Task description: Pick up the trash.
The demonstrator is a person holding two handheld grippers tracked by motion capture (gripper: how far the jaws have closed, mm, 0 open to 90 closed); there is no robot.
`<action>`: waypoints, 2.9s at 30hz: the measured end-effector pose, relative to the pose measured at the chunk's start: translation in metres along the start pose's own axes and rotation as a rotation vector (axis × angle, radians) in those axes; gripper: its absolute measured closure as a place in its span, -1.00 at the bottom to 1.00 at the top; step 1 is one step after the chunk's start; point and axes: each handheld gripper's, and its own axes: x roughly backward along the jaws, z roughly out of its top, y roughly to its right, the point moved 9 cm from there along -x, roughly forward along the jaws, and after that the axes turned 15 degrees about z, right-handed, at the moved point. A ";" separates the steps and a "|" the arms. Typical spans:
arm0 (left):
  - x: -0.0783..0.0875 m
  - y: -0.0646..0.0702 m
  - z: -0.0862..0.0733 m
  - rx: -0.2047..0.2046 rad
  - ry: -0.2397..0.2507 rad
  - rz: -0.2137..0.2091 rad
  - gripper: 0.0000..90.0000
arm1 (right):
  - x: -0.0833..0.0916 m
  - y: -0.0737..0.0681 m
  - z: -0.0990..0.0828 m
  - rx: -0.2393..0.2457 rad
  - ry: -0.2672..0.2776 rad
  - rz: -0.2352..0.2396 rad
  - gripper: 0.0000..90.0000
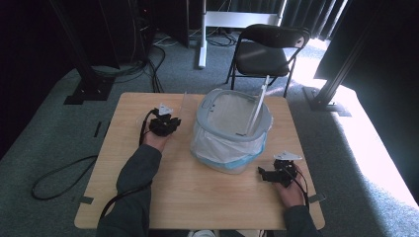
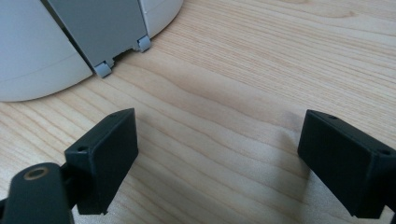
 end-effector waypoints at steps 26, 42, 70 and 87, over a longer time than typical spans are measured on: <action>0.030 -0.014 0.005 -0.023 0.049 -0.055 0.86 | 0.000 0.000 0.000 -0.001 0.000 0.000 -0.75; 0.056 -0.031 0.015 0.008 0.093 -0.096 0.86 | 0.000 0.000 0.000 0.000 0.000 0.000 -0.75; 0.098 -0.045 0.042 -0.024 0.155 -0.140 0.86 | 0.000 0.000 0.000 -0.001 0.000 0.000 -0.75; 0.117 -0.046 0.057 -0.049 0.196 -0.167 0.86 | 0.000 0.000 0.000 -0.001 0.000 0.000 -0.75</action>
